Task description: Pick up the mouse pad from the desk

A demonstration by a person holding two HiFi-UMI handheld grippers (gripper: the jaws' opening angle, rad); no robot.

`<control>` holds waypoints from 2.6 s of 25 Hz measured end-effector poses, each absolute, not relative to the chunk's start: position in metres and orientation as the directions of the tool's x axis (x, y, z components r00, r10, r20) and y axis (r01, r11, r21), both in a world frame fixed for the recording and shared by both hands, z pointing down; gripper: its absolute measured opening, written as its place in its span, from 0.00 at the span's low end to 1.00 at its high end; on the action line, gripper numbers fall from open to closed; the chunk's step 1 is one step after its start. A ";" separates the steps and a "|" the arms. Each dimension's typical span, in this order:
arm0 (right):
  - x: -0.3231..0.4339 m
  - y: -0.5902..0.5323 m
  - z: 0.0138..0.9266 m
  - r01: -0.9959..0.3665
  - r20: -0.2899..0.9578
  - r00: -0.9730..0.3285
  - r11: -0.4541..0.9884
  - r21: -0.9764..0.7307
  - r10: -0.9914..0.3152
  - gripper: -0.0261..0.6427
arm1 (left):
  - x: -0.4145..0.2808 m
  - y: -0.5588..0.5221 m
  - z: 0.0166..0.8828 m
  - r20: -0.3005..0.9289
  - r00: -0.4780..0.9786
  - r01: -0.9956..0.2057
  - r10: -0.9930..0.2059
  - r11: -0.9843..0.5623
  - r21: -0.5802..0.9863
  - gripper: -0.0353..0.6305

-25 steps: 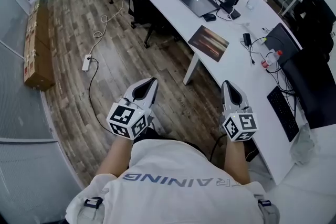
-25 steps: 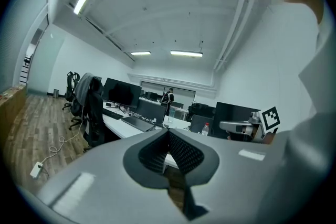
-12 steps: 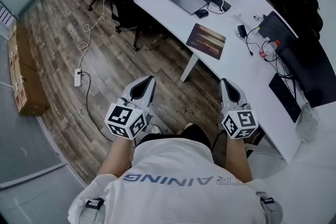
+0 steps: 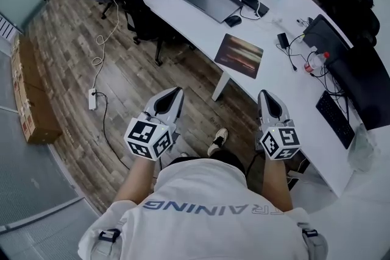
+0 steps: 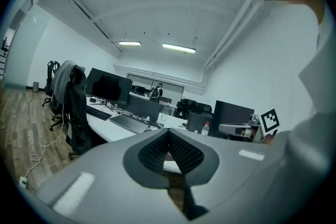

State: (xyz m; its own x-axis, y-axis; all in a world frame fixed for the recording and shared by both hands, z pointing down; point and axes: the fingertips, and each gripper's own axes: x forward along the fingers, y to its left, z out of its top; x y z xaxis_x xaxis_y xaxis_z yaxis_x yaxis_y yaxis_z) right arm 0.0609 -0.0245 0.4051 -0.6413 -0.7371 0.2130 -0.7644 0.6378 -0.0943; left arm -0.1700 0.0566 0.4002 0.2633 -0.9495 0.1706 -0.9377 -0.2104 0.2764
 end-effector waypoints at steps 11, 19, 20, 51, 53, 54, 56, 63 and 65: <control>0.111 -0.153 0.415 -0.784 0.209 -0.620 0.605 -0.137 -0.756 0.06 | -0.123 -0.081 0.395 0.190 0.315 -0.933 -0.930 -0.266 0.243 0.05; 0.136 -0.230 0.434 -0.781 0.229 -0.624 0.600 -0.172 -0.747 0.06 | -0.092 -0.162 0.412 0.237 0.326 -0.932 -0.915 -0.268 0.245 0.05; 0.139 -0.237 0.437 -0.785 0.235 -0.620 0.595 -0.175 -0.749 0.06 | -0.089 -0.171 0.416 0.243 0.332 -0.929 -0.911 -0.272 0.250 0.05; 0.111 -0.264 0.521 -0.909 0.571 -0.381 0.406 -0.089 -0.727 0.45 | -0.096 -0.285 0.458 0.336 0.636 -0.770 -0.695 -0.548 0.326 0.05; 0.108 -0.264 0.538 -0.896 0.612 -0.389 0.437 -0.079 -0.688 0.48 | -0.095 -0.281 0.462 0.349 0.621 -0.782 -0.702 -0.533 0.322 0.05; 0.106 -0.263 0.547 -0.889 0.632 -0.395 0.452 -0.078 -0.667 0.50 | -0.096 -0.279 0.464 0.355 0.613 -0.789 -0.706 -0.524 0.322 0.05; 0.101 -0.261 0.563 -0.874 0.668 -0.405 0.480 -0.082 -0.624 0.54 | -0.097 -0.275 0.467 0.365 0.599 -0.800 -0.713 -0.507 0.322 0.05; 0.088 -0.258 0.638 -0.833 0.789 -0.389 0.547 -0.080 -0.476 0.59 | -0.099 -0.266 0.474 0.386 0.579 -0.814 -0.718 -0.482 0.325 0.05; 0.086 -0.258 0.660 -0.831 0.816 -0.376 0.550 -0.086 -0.440 0.58 | -0.100 -0.265 0.475 0.391 0.578 -0.815 -0.716 -0.479 0.326 0.05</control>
